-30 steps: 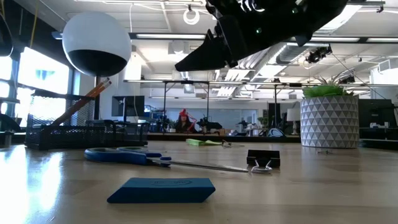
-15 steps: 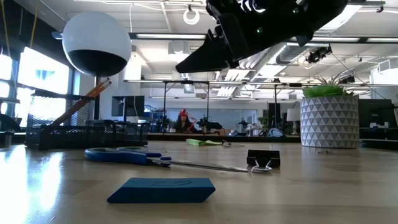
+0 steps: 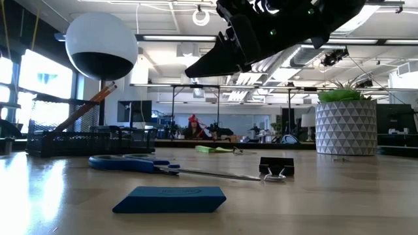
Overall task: Pick and place office supplies into organizer
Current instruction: Put the black pen into the black mesh desk organizer
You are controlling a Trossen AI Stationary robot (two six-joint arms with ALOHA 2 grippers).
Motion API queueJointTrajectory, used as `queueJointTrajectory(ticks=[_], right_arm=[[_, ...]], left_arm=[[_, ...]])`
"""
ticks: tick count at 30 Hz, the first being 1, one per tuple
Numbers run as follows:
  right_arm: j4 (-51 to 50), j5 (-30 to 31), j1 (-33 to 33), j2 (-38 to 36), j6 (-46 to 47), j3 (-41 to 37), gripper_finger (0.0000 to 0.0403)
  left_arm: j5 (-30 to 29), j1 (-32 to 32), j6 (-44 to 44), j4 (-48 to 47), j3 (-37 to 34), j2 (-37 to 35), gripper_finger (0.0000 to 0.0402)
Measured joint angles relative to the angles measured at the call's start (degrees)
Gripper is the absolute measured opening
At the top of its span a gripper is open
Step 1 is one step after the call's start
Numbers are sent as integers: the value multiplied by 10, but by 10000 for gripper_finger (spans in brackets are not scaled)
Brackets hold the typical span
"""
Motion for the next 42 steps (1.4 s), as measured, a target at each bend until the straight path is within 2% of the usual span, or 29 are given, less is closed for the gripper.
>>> queueJointTrajectory(ticks=[4, 11, 16, 20, 23, 29, 36, 42], right_arm=[[0, 0, 0, 0, 0, 0, 87], [-1, 1, 0, 0, 0, 0, 87], [-1, 1, 0, 0, 5, 0, 87], [0, 0, 0, 0, 9, 0, 87], [12, -15, -1, 0, 23, 0, 87], [56, -100, -12, 0, 71, 0, 87], [125, -201, -31, 0, 179, 0, 87], [151, -194, -36, 16, 234, 0, 87]], left_arm=[[1, 0, 8, -4, 1, 0, 13], [8, 0, 43, -10, 4, 1, 24], [5, 0, 97, -66, 43, 3, 15], [-36, 0, 158, -163, 98, 2, 13], [-91, 0, 216, -230, 143, 2, 14], [-203, 0, 391, -321, 210, 1, 14], [-263, 1, 689, -322, 229, 2, 14], [-292, 25, 923, -325, 229, 30, 14]])
